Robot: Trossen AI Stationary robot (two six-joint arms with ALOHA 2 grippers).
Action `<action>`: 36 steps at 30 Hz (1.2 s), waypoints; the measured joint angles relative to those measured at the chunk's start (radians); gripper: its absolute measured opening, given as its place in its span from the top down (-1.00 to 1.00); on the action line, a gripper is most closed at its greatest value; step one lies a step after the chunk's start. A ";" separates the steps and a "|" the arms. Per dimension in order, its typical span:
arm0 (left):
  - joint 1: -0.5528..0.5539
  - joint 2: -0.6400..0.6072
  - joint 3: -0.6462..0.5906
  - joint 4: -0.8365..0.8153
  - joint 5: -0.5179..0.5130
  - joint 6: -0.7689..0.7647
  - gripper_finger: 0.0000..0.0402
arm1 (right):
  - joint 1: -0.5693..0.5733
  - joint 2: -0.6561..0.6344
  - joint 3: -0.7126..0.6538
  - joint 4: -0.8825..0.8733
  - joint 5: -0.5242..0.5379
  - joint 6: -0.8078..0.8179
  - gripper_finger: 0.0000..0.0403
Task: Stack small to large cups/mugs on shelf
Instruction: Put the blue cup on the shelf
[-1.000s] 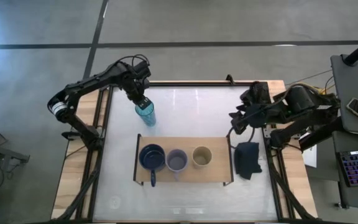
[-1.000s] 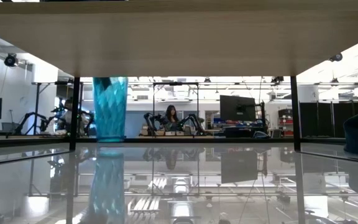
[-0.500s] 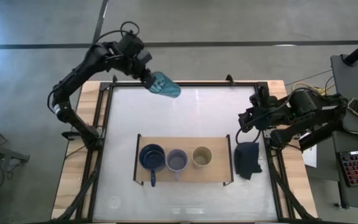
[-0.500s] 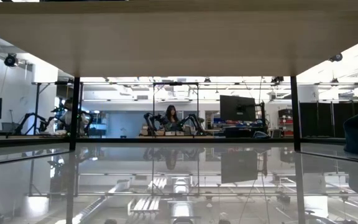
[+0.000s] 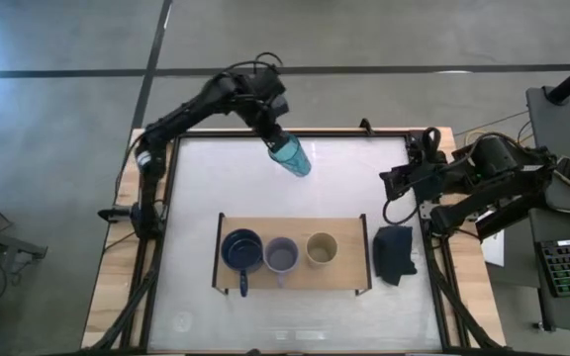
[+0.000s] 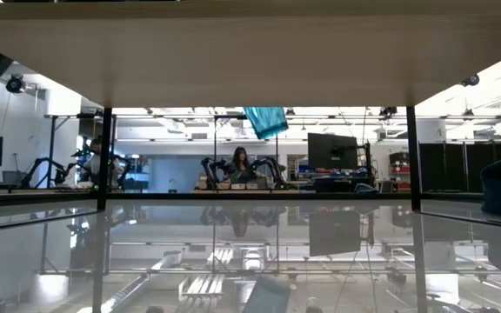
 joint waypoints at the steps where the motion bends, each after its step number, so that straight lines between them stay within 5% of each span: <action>1: -0.004 0.021 0.026 -0.009 -0.005 0.010 1.00 | 0.000 0.001 0.001 0.010 0.003 0.012 0.01; 16: -0.011 0.189 0.073 -0.001 -0.047 0.158 1.00 | -0.170 0.211 0.084 0.274 0.018 -0.086 0.01; 23: -0.017 0.250 0.074 0.027 -0.048 0.181 1.00 | -0.286 0.318 0.206 0.275 -0.141 -0.234 0.01; 36: -0.021 0.315 0.074 0.047 -0.003 0.151 1.00 | -0.433 0.299 0.410 0.084 -0.145 -0.410 0.01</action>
